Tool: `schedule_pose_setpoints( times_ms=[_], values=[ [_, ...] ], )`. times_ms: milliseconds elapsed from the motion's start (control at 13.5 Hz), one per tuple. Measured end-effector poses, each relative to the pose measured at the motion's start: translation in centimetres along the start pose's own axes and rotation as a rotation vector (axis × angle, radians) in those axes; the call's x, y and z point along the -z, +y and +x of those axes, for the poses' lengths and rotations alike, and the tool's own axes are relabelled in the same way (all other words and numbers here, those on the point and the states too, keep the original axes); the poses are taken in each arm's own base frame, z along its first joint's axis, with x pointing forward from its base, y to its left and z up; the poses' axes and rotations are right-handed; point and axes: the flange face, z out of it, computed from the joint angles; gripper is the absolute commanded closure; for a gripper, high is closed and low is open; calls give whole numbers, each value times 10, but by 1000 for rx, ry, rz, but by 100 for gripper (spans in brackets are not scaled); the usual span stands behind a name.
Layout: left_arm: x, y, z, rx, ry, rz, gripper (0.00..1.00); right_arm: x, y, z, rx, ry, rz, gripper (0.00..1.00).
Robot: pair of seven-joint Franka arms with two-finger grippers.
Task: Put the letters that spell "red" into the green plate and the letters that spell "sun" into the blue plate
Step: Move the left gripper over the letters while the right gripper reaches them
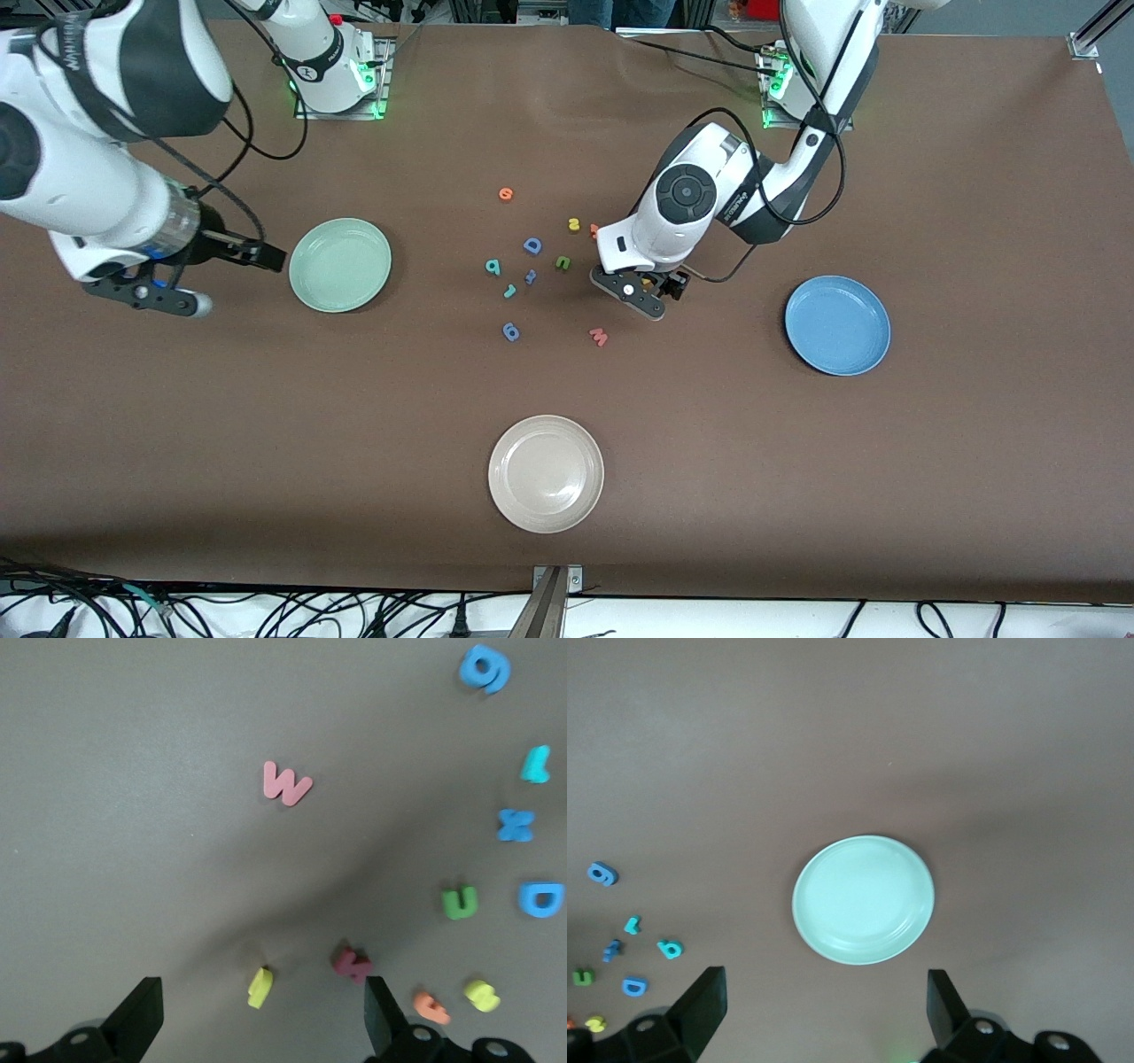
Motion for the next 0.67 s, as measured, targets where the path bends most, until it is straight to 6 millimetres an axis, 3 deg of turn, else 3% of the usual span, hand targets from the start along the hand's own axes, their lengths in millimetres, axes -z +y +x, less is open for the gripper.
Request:
schedule_pose_setpoints(
  times_ms=[371, 668],
  values=[
    [-42, 8, -25, -83, 75, 52, 0, -42, -68, -14, -138, -32, -36, 0],
    [-56, 6, -37, -145, 96, 92, 0, -81, -124, -30, -296, -70, -15, 1]
  ],
)
